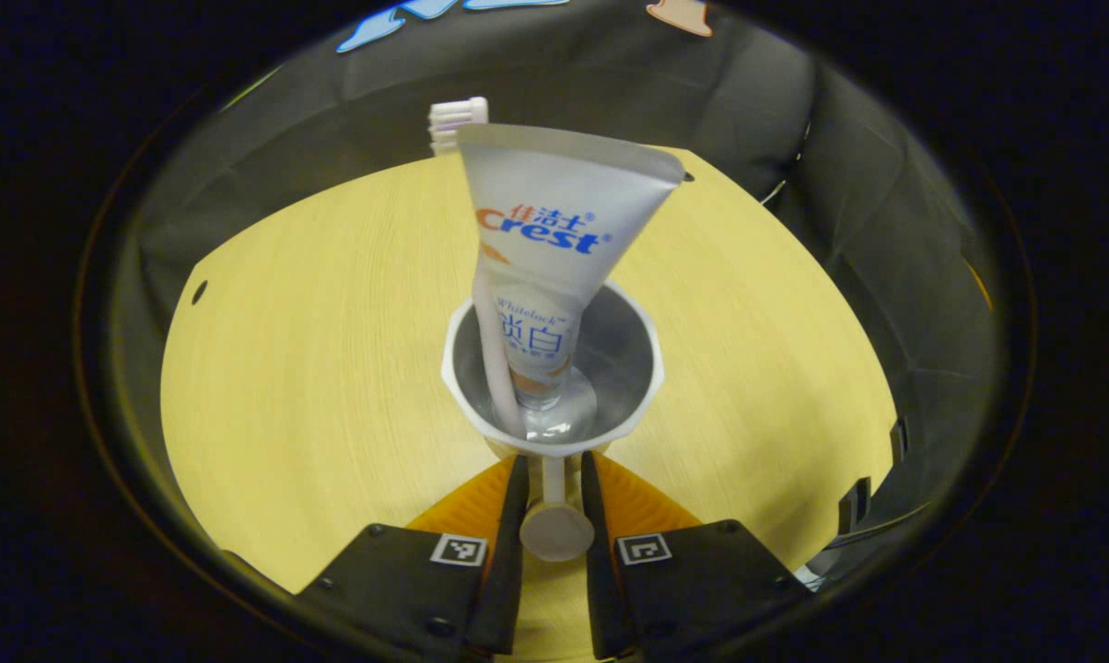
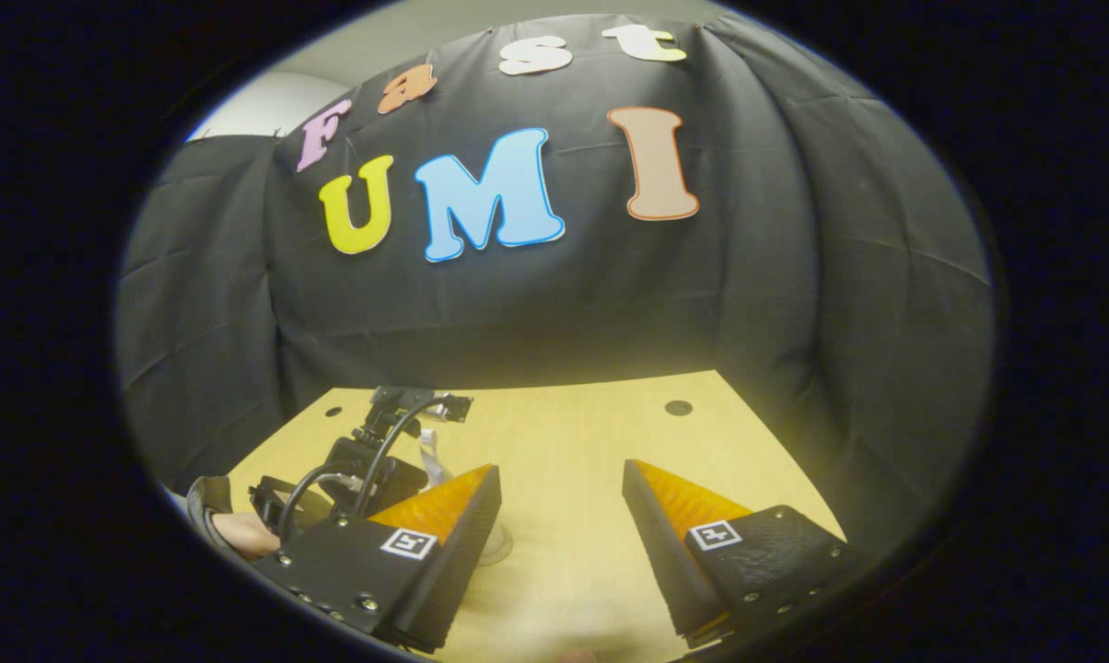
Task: Put the toothbrush and toothpaste on the desktop into the cup, then pick up the cup and place it on the coaster on the desktop.
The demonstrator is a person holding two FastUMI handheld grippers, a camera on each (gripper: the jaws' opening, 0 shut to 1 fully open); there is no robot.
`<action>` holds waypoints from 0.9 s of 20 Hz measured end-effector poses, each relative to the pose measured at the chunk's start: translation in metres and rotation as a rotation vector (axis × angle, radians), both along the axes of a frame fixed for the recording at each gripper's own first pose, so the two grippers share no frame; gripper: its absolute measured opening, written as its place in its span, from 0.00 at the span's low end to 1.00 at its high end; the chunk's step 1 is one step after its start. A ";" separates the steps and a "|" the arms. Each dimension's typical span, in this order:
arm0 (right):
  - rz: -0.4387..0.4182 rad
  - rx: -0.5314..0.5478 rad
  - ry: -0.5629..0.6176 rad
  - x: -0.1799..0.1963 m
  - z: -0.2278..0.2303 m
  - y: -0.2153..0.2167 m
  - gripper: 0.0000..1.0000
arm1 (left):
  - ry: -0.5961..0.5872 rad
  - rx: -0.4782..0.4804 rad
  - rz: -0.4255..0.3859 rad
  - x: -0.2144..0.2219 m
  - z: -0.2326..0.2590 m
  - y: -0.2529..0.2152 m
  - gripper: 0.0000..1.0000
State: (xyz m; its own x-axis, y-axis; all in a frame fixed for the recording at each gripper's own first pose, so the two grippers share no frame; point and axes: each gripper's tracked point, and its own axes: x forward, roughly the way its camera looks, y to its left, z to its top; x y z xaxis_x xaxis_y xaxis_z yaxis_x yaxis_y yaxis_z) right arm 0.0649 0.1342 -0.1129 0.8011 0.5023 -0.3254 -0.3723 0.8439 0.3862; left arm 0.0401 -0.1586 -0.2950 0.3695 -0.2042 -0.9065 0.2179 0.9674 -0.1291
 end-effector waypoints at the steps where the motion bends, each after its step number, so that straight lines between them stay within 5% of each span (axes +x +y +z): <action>1: 0.007 0.002 -0.004 0.001 0.002 -0.001 0.85 | -0.016 -0.006 0.010 0.000 0.003 0.000 0.32; 5: 0.032 0.010 -0.026 0.000 0.007 -0.001 0.85 | -0.087 -0.046 0.072 -0.006 0.027 -0.006 0.74; 8: 0.047 0.011 -0.046 -0.002 0.011 -0.002 0.85 | -0.160 -0.077 0.119 -0.012 0.049 -0.003 0.84; 11: 0.047 0.004 -0.072 -0.005 0.018 -0.002 0.84 | -0.262 -0.098 0.142 -0.019 0.079 0.004 0.81; 18: 0.003 -0.046 -0.145 -0.017 0.036 -0.001 0.87 | -0.552 -0.131 0.192 -0.029 0.164 0.037 0.98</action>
